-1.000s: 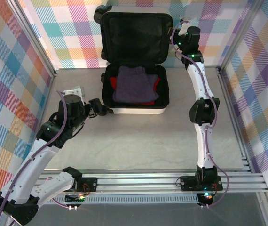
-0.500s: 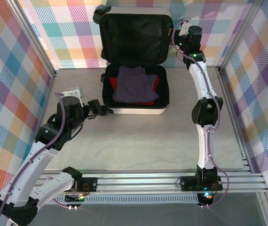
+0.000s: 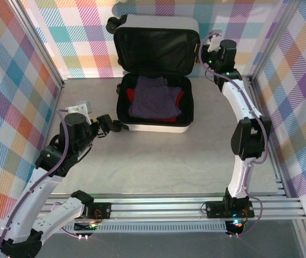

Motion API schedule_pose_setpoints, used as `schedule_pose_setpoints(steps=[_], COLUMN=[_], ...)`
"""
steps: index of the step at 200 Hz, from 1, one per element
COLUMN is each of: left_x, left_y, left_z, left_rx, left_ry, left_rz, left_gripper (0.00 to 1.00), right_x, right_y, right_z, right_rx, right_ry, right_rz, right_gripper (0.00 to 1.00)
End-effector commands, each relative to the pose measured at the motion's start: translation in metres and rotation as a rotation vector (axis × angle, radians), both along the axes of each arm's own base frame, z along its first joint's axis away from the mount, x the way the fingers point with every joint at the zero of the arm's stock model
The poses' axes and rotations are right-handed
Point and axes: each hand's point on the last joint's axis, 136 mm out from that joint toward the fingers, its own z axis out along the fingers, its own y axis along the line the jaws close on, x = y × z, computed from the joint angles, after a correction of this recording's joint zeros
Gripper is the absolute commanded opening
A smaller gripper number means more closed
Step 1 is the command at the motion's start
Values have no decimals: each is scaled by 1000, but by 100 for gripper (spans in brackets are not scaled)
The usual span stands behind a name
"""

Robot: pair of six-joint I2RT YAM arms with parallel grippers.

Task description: Pack the luggage

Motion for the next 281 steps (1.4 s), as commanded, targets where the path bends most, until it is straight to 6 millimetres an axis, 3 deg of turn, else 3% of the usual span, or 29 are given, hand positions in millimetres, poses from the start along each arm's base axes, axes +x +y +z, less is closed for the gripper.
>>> schedule_pose_setpoints(steps=[1,51,118,163,198,242,260,281], left_x=[-2,0,7,13,16,23,27,34], left_y=[2,1,0,-1,-1,0,1,4], left_z=[0,2,4,2,0,1,-7,-34], left_rx=[14,7,2,-1,-5,-24,-25,-6], left_ry=[-14,-25,-38,-48,-50,-69,-59,14], left_rz=[4,4,19,31,42,69,89,137], left_gripper=[63,63,63,63,63,63,63,62], right_x=[-61,-103,-166,-213,-248,-287,-303,-320], right_y=[3,-2,1,8,21,42,51,63], right_z=[119,94,99,88,66,21,7,-6], right_rx=[32,-2,-28,-55,-146,-226,-236,-256], right_ry=[-365,-392,-510,-549,-545,-449,-417,-393], right_rz=[60,62,127,196,278,406,462,520], right_gripper=[0,0,0,0,0,0,0,0])
